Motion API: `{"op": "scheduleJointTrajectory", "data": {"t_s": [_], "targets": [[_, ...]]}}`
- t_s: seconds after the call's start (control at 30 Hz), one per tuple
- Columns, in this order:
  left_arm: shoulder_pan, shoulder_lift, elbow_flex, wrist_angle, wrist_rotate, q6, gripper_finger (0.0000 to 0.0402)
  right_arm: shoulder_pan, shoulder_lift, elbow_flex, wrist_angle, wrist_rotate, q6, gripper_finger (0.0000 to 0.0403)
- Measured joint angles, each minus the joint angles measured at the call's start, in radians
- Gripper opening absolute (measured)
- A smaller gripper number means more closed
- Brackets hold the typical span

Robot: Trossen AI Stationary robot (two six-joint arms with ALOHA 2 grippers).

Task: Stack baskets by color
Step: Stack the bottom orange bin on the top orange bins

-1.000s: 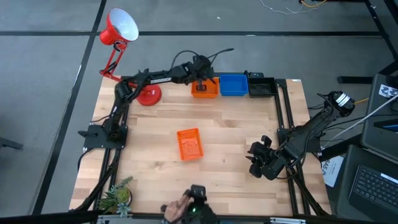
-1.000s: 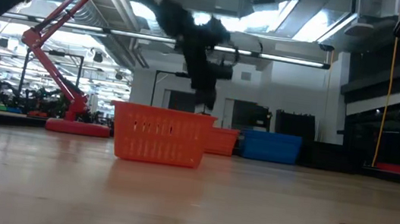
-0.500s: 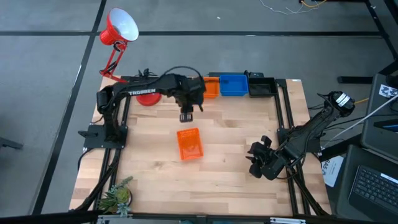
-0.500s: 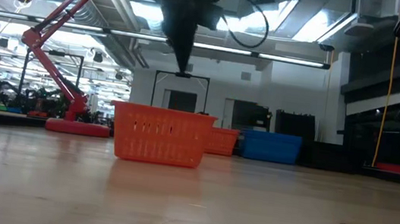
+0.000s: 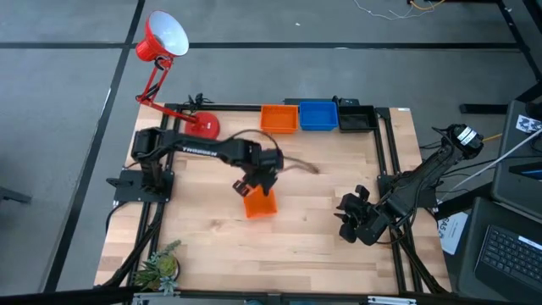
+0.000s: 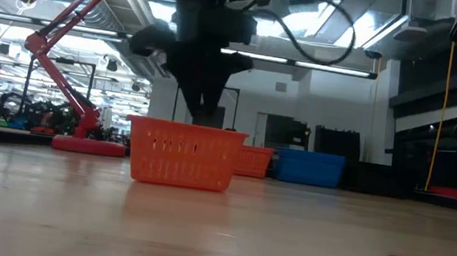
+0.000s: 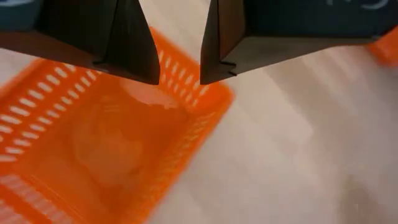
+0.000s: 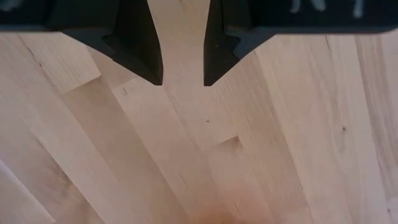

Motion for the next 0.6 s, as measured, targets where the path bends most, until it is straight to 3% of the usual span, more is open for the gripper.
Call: {"op": "scheduleJointTrajectory", "data": {"t_s": [0.17,0.3,0.43,0.6], "targets": [[-0.058,-0.001,-0.024,0.125,-0.077,0.057,0.0108,0.000,0.000,0.000,0.000,0.000,-0.001,0.0116],[-0.080,-0.001,-0.025,0.102,-0.107,0.032,0.0108,0.000,0.000,0.000,0.000,0.000,-0.001,0.0116],[-0.109,-0.020,-0.017,-0.065,-0.172,-0.109,0.0108,0.000,0.000,0.000,-0.002,0.000,-0.001,0.0116],[-0.165,-0.018,-0.005,-0.344,-0.172,-0.269,0.0108,0.000,0.000,0.000,-0.008,0.000,-0.002,0.0116]]}}
